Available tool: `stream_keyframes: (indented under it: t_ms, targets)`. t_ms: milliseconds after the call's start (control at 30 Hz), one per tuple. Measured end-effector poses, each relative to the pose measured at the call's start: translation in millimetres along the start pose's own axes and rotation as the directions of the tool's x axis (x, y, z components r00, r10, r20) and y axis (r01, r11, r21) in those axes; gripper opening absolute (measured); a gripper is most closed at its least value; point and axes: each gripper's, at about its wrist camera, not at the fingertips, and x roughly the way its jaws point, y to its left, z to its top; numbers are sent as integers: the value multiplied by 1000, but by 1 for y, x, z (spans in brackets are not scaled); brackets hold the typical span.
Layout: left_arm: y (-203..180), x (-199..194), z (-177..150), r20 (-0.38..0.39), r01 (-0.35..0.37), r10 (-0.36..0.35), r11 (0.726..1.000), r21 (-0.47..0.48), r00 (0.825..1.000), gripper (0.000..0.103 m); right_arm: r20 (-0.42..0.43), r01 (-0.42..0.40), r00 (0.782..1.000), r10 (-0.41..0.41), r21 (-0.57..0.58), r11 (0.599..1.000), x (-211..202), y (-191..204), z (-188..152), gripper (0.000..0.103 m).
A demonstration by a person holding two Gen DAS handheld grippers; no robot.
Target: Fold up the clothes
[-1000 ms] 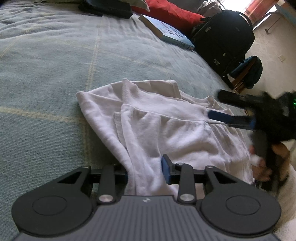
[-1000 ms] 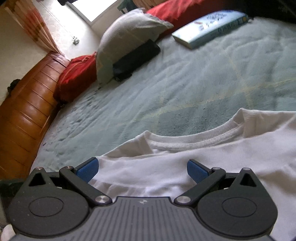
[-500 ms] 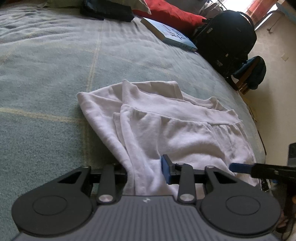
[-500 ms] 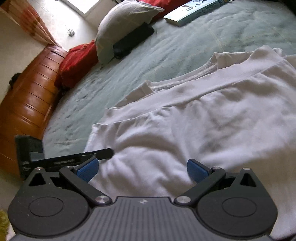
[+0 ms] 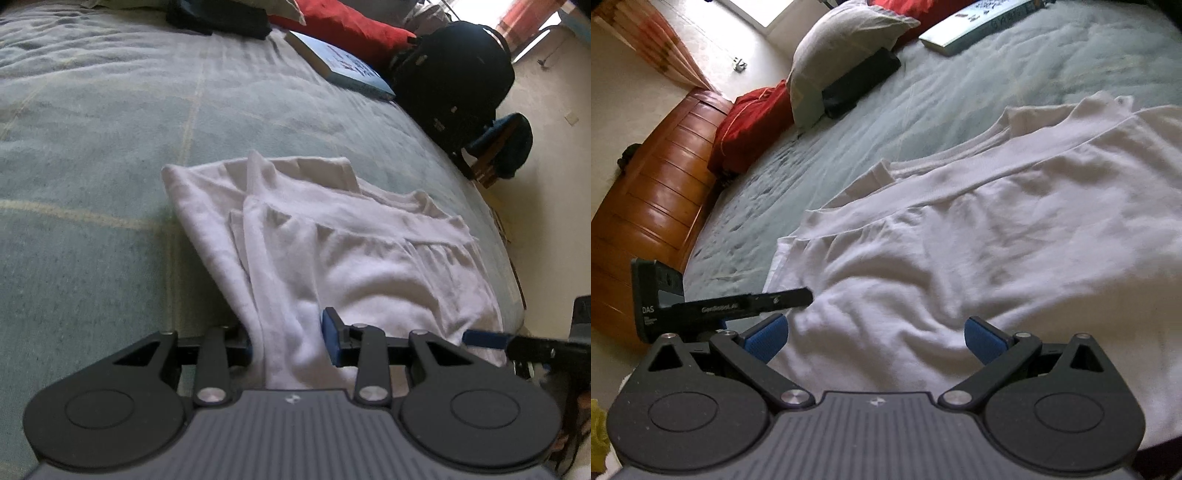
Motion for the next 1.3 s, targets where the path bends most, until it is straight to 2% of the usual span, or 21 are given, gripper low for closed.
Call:
stream_keyframes:
  t_ms: [67,133,233,300,433,633,1033,1300]
  targets:
    - [2,-1,-1,-4,9,-9,1000,-17,1000,35,6,-7,1000,7,4,1000,-6,-5,-1,103]
    - [2,-1,0,-7,5,-6,999,-35,1000,30,12,-12,1000,12,6,1000,-10,-9,0,103]
    - [-12,-4,2,-4,-26,26,1000,-5,1000,22,25,-15,1000,15,0,1000,-16,-14,4,103]
    - [-23,-7,4,0,-39,39,999,19,999,22,36,-25,999,25,-7,1000,-21,-16,5,103]
    - [-48,-21,11,29,-16,14,998,59,999,16,66,-50,997,50,-14,999,-34,-24,10,103]
    - [-97,-25,20,39,38,-43,990,135,998,14,119,-64,991,64,-2,998,-53,-40,11,103]
    - [-188,27,32,-35,73,-67,973,219,997,14,195,-101,976,96,18,995,-90,-77,1,103]
    - [-217,83,33,-109,57,-35,976,209,993,14,213,-149,967,140,24,989,-102,-96,-7,103]
